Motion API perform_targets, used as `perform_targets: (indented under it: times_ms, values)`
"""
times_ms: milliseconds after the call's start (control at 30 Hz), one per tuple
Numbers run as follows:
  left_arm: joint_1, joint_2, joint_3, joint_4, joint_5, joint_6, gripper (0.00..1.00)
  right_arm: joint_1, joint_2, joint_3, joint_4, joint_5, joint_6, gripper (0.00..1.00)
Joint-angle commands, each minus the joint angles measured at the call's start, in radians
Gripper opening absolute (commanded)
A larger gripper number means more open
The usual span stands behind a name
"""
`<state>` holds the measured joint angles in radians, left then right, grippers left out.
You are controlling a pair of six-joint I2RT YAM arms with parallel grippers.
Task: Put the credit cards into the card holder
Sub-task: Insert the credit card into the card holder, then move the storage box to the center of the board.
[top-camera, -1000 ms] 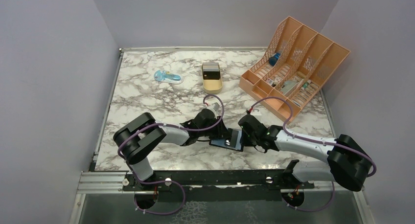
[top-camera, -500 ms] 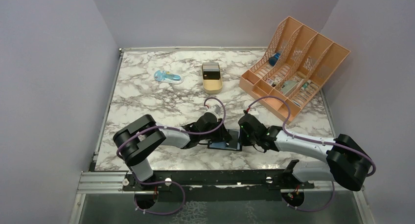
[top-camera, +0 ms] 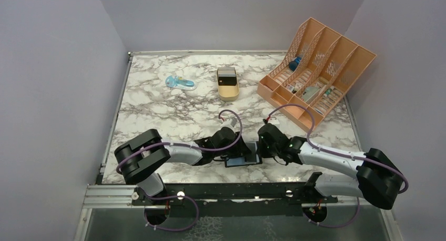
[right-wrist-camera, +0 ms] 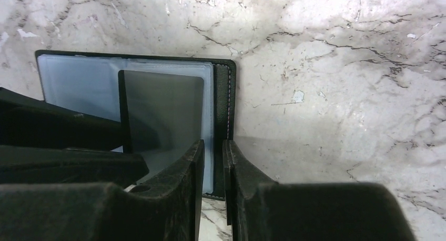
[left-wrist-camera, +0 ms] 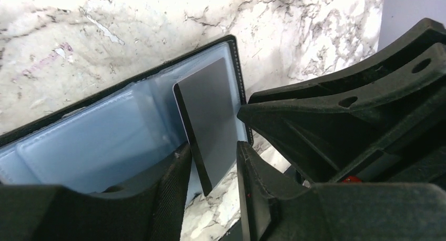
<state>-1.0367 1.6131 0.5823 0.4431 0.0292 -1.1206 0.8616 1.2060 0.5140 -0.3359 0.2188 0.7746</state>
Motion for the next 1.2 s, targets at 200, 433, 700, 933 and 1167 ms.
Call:
perform_targets:
  times_ms: [200, 433, 700, 933, 1167]
  values:
    - [-0.008, -0.165, 0.077, -0.307, -0.155, 0.065, 0.43, 0.000, -0.119, 0.068, -0.095, 0.011, 0.019, 0.24]
    - [0.016, -0.239, 0.149, -0.436, -0.220, 0.223, 0.48, 0.000, -0.106, 0.107, -0.083, -0.030, 0.031, 0.33]
    - [0.209, -0.199, 0.454, -0.677, -0.217, 0.759, 0.51, 0.000, -0.132, 0.139, -0.112, -0.024, 0.021, 0.46]
    - [0.370, -0.052, 0.737, -0.776, -0.069, 1.186, 0.56, 0.000, -0.171, 0.130, -0.101, -0.038, 0.008, 0.46]
    - [0.490, 0.202, 0.954, -0.761, -0.043, 1.381, 0.55, 0.000, -0.150, 0.162, -0.123, -0.030, -0.029, 0.46]
